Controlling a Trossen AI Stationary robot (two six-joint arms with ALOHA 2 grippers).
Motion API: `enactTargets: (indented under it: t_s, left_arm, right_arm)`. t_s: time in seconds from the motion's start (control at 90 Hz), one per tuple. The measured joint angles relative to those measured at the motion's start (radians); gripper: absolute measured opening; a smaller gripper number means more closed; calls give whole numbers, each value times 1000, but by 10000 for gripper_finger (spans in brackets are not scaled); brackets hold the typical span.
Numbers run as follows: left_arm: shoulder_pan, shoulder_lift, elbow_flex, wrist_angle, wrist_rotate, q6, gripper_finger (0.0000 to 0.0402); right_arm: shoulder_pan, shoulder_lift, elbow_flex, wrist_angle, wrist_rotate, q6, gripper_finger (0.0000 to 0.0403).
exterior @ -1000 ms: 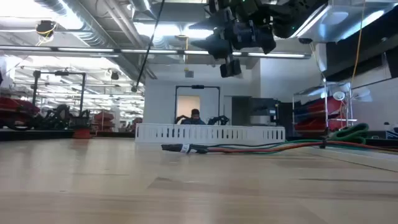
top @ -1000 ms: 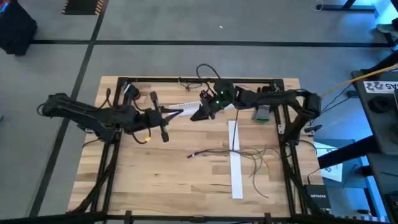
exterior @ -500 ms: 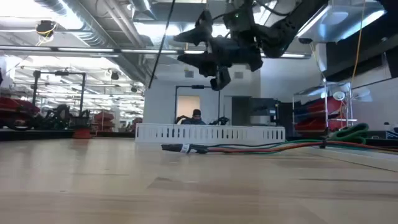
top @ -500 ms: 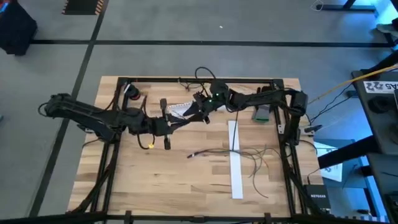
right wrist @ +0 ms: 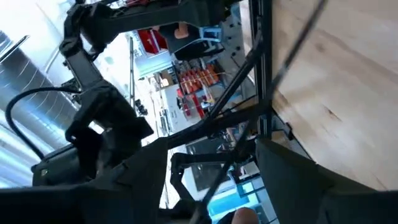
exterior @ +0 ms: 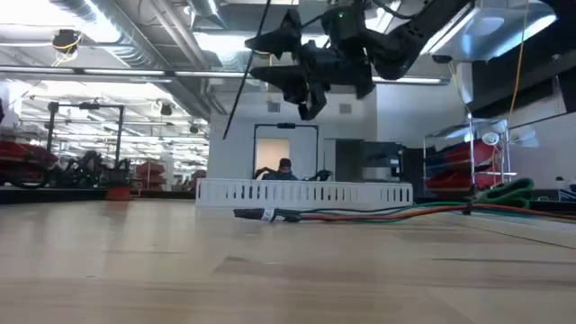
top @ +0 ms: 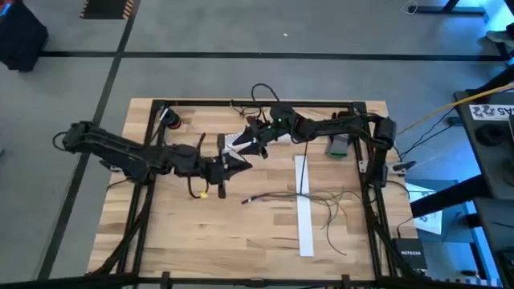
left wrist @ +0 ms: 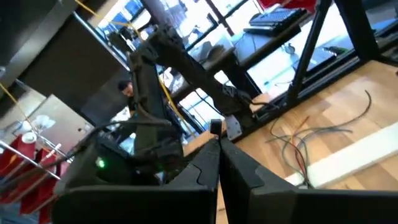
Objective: Ziptie cables
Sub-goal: Wrap the black zip-tie around the cable wires
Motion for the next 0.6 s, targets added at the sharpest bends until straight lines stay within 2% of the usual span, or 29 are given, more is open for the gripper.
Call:
enactTargets:
  t_s: [0.433, 0.6]
  left_arm:
    - [4, 32, 0, 45, 60, 21, 0]
    - [3, 43, 0, 46, 63, 16, 0]
  right_arm:
    - [31, 9, 0, -43, 26, -19, 238]
    - [29, 9, 0, -72, 46, -29, 210]
